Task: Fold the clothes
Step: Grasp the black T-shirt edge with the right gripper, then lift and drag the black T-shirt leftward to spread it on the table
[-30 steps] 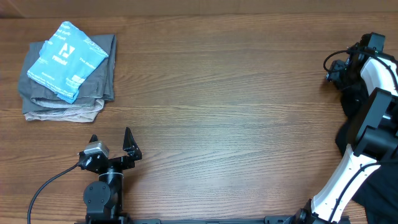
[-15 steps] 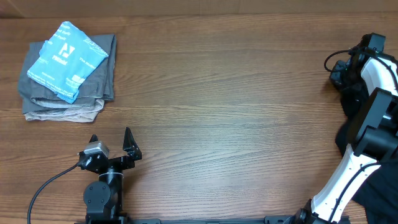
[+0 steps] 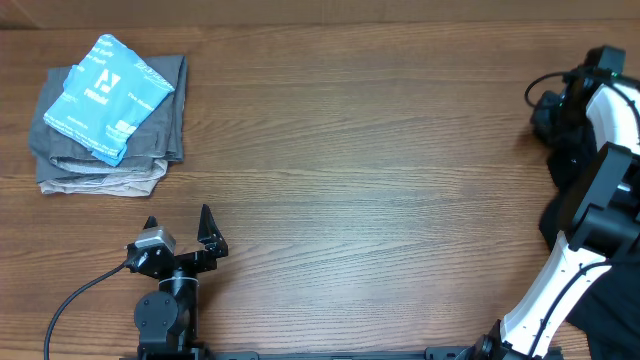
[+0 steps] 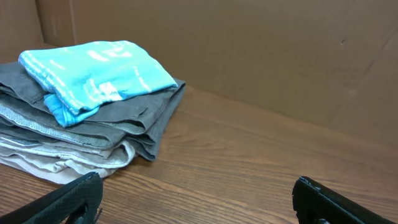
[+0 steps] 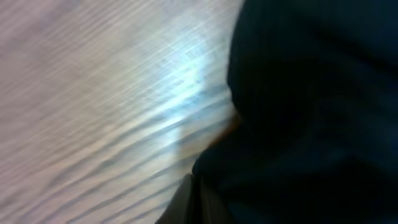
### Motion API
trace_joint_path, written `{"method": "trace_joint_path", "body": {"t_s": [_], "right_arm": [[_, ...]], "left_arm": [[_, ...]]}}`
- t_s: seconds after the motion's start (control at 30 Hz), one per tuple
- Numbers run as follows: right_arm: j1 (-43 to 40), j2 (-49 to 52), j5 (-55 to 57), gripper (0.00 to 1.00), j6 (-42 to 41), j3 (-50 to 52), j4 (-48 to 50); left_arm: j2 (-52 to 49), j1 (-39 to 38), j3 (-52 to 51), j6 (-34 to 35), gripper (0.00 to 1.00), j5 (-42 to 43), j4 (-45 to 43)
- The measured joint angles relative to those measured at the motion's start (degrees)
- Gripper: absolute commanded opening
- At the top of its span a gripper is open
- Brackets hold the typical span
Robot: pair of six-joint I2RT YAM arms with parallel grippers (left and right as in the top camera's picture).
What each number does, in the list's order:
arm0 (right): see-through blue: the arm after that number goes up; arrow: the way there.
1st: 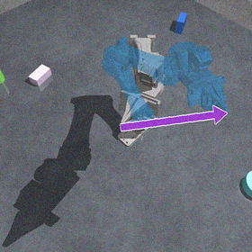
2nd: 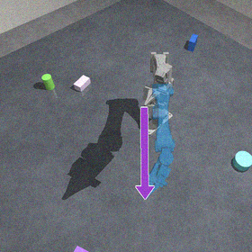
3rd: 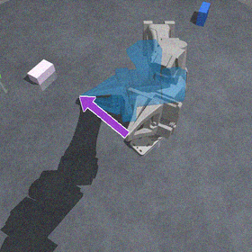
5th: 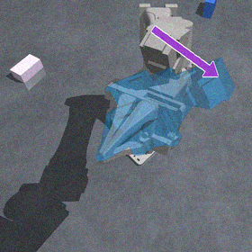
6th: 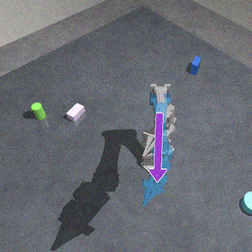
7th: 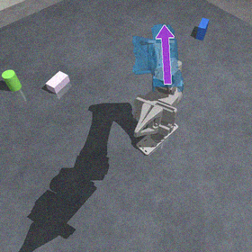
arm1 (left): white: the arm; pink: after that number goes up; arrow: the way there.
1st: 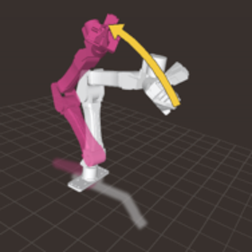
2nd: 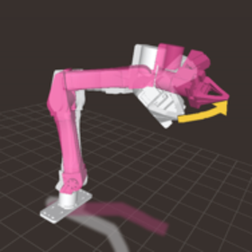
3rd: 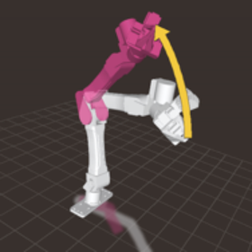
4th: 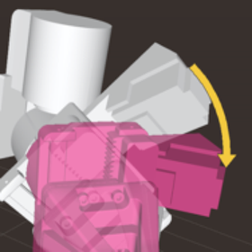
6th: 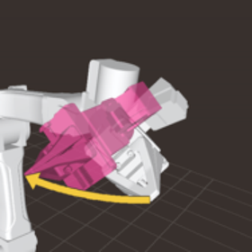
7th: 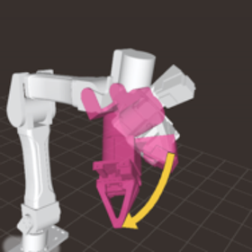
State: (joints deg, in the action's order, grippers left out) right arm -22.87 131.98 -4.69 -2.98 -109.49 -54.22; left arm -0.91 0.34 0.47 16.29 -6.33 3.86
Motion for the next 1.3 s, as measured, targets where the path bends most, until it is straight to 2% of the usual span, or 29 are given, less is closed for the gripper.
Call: {"method": "trace_joint_path", "body": {"t_s": [0.43,0.8,1.1,1.3], "right_arm": [[-0.59,-11.19,-1.16,0.04,-0.02,-22.01,-18.73],[0.76,-18.27,-10.36,0.04,-0.07,-23.96,-22.21],[4.24,-25.57,-13.03,0.04,-0.48,-24.44,-22.86],[8.17,-27.56,-13.27,0.04,-1.55,-31.76,-26.18]], "left_arm": [[0.0,0.0,0.0,0.02,1.0,0.0,0.0],[0.0,0.0,0.0,0.02,1.0,0.0,0.0],[0.0,0.0,0.0,0.0,1.0,0.0,0.0],[0.0,0.0,0.0,0.0,1.0,0.0,0.0]]}}
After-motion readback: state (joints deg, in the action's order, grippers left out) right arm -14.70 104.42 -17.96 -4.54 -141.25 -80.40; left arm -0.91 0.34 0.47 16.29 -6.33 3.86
